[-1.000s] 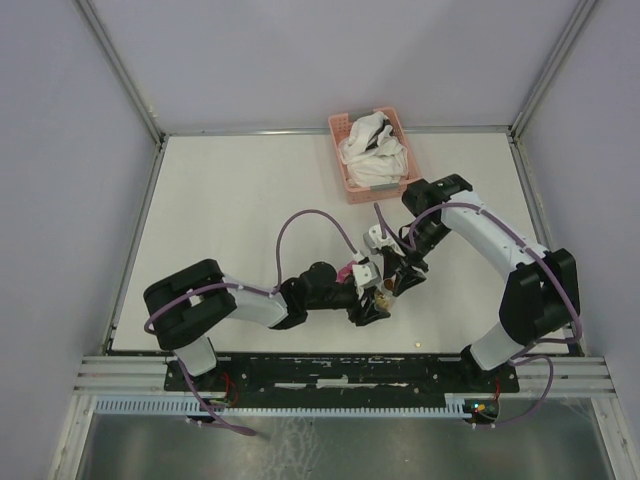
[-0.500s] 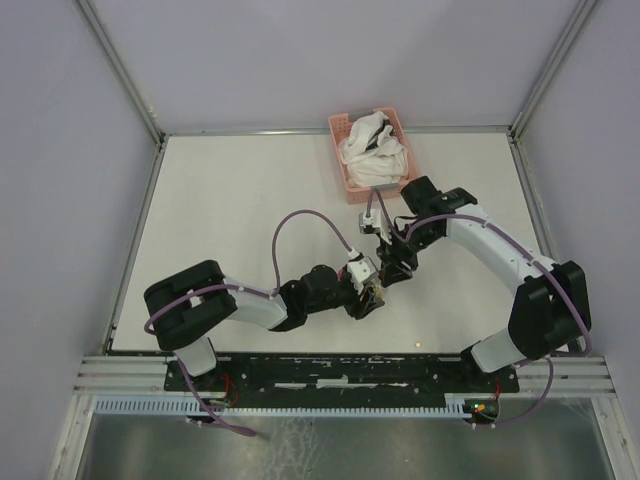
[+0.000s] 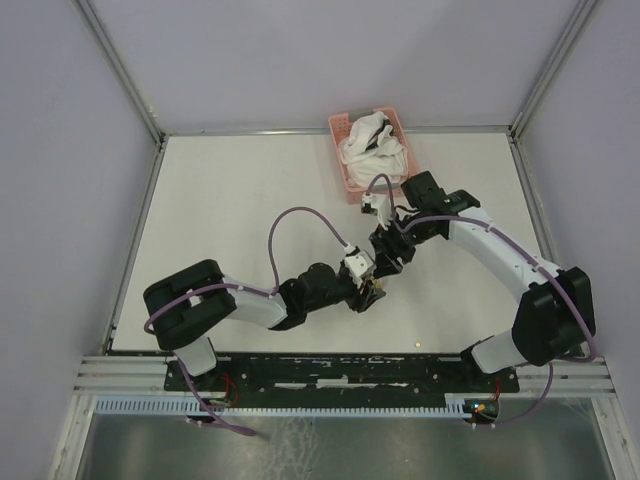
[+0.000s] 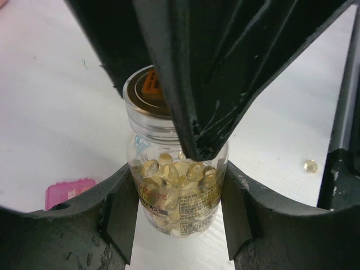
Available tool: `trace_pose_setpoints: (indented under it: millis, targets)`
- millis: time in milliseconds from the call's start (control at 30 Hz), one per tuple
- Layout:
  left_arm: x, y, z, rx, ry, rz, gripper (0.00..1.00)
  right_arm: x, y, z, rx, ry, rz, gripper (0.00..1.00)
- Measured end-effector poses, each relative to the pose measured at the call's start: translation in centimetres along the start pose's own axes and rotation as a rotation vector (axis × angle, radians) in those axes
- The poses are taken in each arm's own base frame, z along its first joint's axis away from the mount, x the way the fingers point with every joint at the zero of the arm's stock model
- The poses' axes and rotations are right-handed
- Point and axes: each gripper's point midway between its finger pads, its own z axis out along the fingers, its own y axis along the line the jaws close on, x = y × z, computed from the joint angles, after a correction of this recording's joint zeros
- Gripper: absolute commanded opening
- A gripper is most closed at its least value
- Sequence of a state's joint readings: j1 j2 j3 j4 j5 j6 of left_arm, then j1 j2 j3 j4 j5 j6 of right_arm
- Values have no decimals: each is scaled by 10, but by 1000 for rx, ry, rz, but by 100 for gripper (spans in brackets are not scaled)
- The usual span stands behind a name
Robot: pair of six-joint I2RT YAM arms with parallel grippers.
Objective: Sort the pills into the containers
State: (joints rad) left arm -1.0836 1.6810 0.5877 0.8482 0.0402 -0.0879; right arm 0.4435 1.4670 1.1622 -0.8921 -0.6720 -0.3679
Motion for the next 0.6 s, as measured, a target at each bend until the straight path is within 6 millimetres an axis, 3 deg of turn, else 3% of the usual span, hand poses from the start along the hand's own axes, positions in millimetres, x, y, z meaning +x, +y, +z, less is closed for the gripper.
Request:
trace_pose_setpoints:
  millis: [167,200,233,467,600]
  targets:
    - [-16,-6,2,41,-61,3,13,-15,0,-16,-7,-41,-6,82]
    - [-17,-7,2,46,-66,3,12,-19,0,-20,-10,-52,-17,96]
    - [-18,-7,2,50,-69,3,12,-24,1,-25,-14,-67,-30,100]
    - [-19,-10,2,77,-70,3,13,-45,7,-51,-21,-118,-162,100]
    - [-18,-14,-1,110,-70,4,13,-40,1,-60,-21,-116,-265,100]
